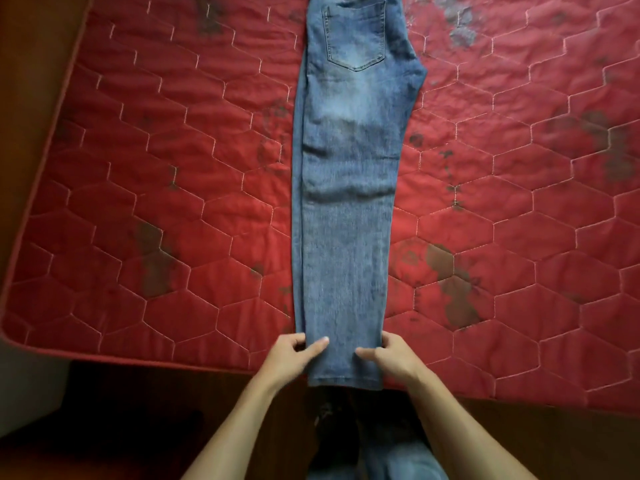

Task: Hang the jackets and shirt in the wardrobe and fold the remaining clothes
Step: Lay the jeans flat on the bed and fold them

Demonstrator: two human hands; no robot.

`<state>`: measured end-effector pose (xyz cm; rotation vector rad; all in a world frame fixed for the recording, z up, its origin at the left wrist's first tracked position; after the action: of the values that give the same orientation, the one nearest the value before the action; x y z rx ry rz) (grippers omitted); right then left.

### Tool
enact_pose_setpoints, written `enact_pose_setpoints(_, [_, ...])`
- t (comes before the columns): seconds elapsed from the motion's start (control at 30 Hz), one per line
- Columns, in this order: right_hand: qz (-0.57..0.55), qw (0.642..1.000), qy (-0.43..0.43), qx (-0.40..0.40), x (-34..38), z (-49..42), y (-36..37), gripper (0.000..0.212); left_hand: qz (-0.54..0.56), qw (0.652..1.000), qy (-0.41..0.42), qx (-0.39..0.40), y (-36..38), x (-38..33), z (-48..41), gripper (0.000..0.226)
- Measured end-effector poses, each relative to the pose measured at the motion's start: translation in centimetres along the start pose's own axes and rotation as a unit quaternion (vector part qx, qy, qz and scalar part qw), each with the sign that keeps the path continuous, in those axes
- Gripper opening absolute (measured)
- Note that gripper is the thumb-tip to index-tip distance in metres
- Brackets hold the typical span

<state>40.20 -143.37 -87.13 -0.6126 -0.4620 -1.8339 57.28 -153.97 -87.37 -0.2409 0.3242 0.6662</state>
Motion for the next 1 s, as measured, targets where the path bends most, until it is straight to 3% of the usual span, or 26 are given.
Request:
enact_pose_setpoints(0.2, [0.031,0.998,-0.047,-0.035,-1.1,1.6,0.6,0.025,0.008,0.998,0.012,-0.061,0.0,3.5,1.6,0.051])
enact_pose_setpoints(0.3, [0.033,0.995,-0.073,-0.059,-0.5,2.1,0.9,0.024,-0.105,0.975,0.064,-0.184,-1.1,3.0,2.7,0.044])
enact_pose_setpoints(0.43, [-0.124,0.982,-0.081,-0.117,0.7,2.6,0.7,0.029,-0.103,0.95,0.135,-0.264,-2.2,0.6,4.9,0.024])
enact_pose_setpoints(0.5, [-0.21,0.971,-0.051,-0.104,1.4,2.4,1.2,0.029,-0.032,0.967,0.127,-0.22,-2.7,-0.3,4.8,0.024])
enact_pose_setpoints(0.57, [-0.243,0.967,-0.023,-0.077,2.1,1.9,1.9,0.026,0.094,0.985,0.082,-0.116,-2.3,-1.3,4.3,0.02])
enact_pose_setpoints(0.63, [-0.225,0.972,-0.011,-0.069,3.5,1.2,2.0,0.027,0.165,0.985,0.03,-0.032,-1.2,-2.6,4.0,0.02])
enact_pose_setpoints(0.7, [-0.198,0.977,-0.028,-0.075,6.5,0.8,1.7,0.028,0.186,0.982,0.016,0.003,-0.8,-5.0,3.9,0.026])
enact_pose_setpoints(0.8, [-0.232,0.961,-0.12,-0.091,15.0,1.3,0.7,0.032,0.228,0.968,0.102,-0.008,-2.7,-12.9,5.6,0.031])
enact_pose_setpoints(0.9, [-0.315,0.913,-0.251,-0.071,24.7,3.6,-0.6,0.036,0.316,0.92,0.231,0.009,-5.7,-22.2,10.5,0.024])
enact_pose_setpoints(1.0, [-0.35,0.885,-0.305,-0.029,27.0,4.9,-0.7,0.036,0.333,0.895,0.295,0.044,-7.2,-24.7,13.0,0.023])
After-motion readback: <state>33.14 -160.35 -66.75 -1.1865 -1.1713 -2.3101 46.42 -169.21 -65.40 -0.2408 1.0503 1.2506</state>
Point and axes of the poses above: each hand's wrist, its own z-axis away from the middle knuckle, its own y-axis out of the palm, x = y × z, the point moved 8 cm from there along -z, towards the middle knuckle, and after that the axes turned 10 degrees about -y, right-handed, at the moved point
